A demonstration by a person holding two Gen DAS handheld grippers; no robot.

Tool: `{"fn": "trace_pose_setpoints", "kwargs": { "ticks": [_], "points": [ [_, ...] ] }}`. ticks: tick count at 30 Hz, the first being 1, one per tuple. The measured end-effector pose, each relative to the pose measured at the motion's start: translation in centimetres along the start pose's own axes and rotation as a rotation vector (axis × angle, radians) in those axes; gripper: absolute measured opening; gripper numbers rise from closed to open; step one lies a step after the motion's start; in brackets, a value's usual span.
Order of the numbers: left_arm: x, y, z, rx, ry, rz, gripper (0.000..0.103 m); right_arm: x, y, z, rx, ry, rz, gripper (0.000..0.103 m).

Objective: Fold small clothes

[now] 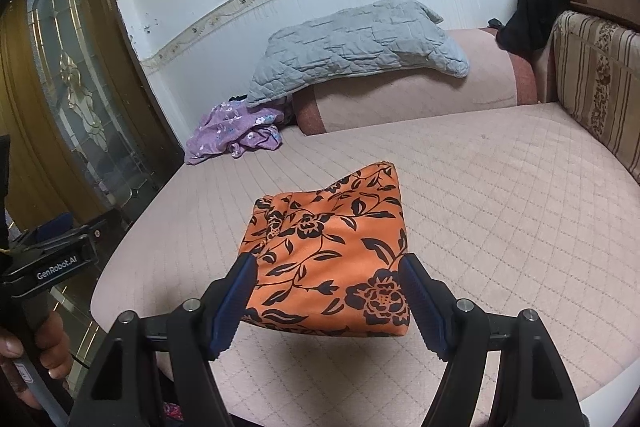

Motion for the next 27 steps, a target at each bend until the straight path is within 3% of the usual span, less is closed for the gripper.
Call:
{"fn": "trace_pose_setpoints", "kwargs": {
  "ticks": [10, 27],
  "points": [
    [-0.8, -0.1, -0.9, 0.022, 0.004, -0.015, 0.1, -1.2, -0.4, -1.5, 0.026, -0.003, -0.025, 0.076],
    [-0.2, 1.2, 3.2, -0.052, 0.026, -0.019, 0.1, -1.0, 0.4, 1.9, -0.033, 0.033, -0.021, 0.076]
  ]
}}
Point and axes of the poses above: each gripper's, at about its wrist camera, not at the fingertips, and z roughly the way its jaws point, x to its right, y to its underside, the point moved 5 cm from there along z, roughly the way its jaws point, and after that the axes turned 8 degrees about z, right-handed, at the moved point
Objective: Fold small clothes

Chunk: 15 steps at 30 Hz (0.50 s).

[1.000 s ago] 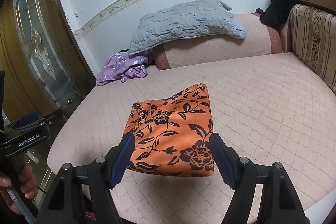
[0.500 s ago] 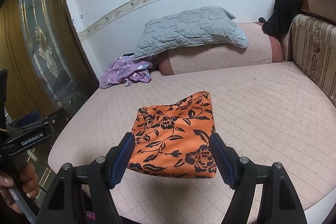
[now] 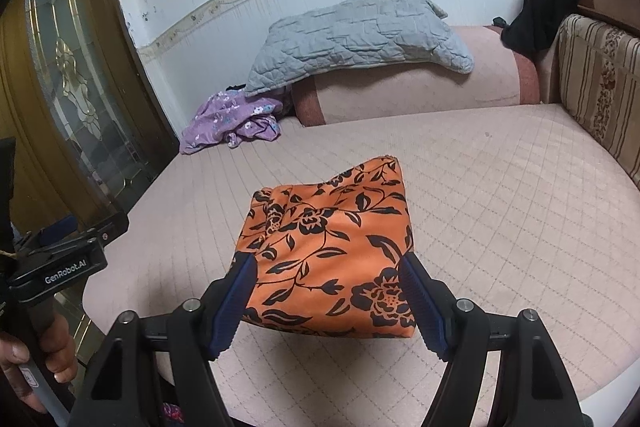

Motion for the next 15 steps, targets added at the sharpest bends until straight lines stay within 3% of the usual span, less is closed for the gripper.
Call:
{"fn": "trace_pose_setpoints", "kwargs": {
  "ticks": [15],
  "points": [
    [0.6, 0.6, 2.7, -0.039, 0.041, 0.016, 0.1, -0.1, -0.6, 2.3, -0.042, 0.054, -0.019, 0.076]
  ]
}}
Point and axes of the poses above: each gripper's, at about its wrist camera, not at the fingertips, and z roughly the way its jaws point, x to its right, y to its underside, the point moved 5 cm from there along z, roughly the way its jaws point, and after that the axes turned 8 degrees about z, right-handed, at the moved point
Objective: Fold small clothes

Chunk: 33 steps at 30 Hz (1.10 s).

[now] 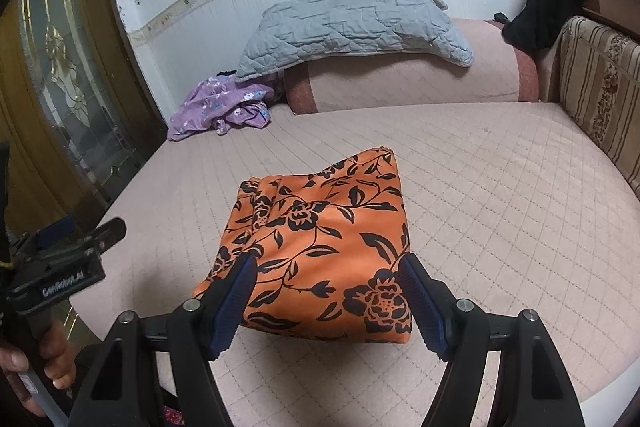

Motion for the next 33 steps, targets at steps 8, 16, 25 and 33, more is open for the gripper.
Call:
{"fn": "trace_pose_setpoints", "kwargs": {
  "ticks": [8, 16, 25, 33],
  "points": [
    [0.0, -0.4, 1.7, -0.015, 0.017, 0.004, 0.1, 0.6, -1.2, 1.7, -0.03, 0.018, 0.044, 0.076],
    [0.4, -0.5, 2.0, -0.022, 0.034, 0.004, 0.1, 0.2, -1.0, 2.1, -0.041, 0.022, 0.026, 0.076],
    [1.0, -0.1, 1.2, -0.024, 0.063, 0.026, 0.1, 0.5, -0.7, 1.3, -0.039, 0.023, 0.034, 0.076],
    [1.0, 0.3, 1.2, -0.032, 0.073, 0.029, 0.1, 0.8, -0.3, 1.1, -0.041, 0.029, 0.04, 0.076]
  ]
}}
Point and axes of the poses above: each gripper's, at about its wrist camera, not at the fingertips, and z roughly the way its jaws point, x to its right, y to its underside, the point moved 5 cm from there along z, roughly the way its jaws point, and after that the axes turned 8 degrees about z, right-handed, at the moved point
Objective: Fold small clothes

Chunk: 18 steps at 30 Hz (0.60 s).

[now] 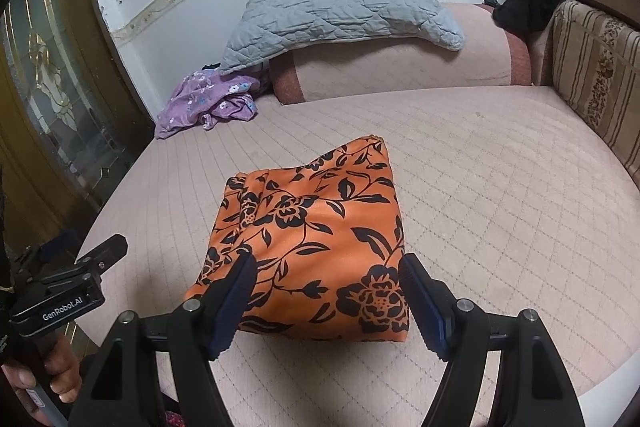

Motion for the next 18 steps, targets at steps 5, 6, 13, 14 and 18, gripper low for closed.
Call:
{"fn": "trace_pose_setpoints", "kwargs": {
  "ticks": [5, 6, 13, 14, 18],
  "points": [
    [-0.1, -0.1, 0.8, -0.01, -0.003, 0.0, 0.1, 0.1, 0.0, 0.3, -0.005, 0.002, 0.002, 0.076],
    [-0.1, -0.1, 1.1, -0.013, -0.003, 0.001, 0.1, 0.2, 0.0, 0.5, -0.006, 0.003, 0.002, 0.076],
    [-0.1, -0.2, 3.6, -0.05, -0.008, 0.001, 0.1, 0.9, -0.5, 2.3, -0.022, -0.005, 0.014, 0.076],
    [-0.1, -0.3, 4.2, -0.058, -0.006, 0.001, 0.1, 1.1, -0.6, 2.5, -0.023, -0.011, 0.019, 0.076],
    [0.0, -0.5, 6.0, -0.083, -0.001, -0.001, 0.1, 1.8, -1.2, 3.8, -0.035, -0.021, 0.033, 0.078]
  ]
}}
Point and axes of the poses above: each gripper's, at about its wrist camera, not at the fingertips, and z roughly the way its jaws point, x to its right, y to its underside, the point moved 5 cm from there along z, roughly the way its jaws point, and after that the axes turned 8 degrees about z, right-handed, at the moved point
